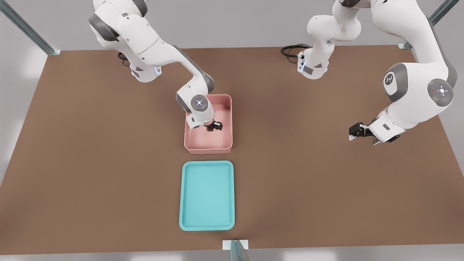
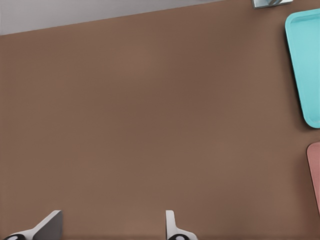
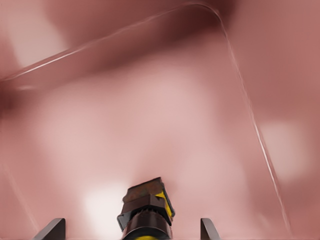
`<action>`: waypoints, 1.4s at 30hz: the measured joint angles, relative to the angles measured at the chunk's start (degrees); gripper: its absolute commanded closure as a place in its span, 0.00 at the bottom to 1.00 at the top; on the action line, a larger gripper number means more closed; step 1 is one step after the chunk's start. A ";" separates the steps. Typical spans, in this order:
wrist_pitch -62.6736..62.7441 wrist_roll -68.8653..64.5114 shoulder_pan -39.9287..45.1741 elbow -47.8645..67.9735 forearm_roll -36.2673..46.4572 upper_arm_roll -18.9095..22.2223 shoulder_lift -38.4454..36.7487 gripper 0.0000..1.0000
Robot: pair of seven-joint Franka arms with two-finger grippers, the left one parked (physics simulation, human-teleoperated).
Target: The left arm remains still, and the right arm places the button from the box into the tray
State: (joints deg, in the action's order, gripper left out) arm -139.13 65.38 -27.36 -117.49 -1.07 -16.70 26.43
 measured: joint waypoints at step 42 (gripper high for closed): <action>19.27 10.13 3.56 38.83 -0.25 8.22 6.64 0.61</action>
State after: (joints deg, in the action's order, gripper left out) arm -119.87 75.51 -23.80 -78.66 -1.32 -8.48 33.07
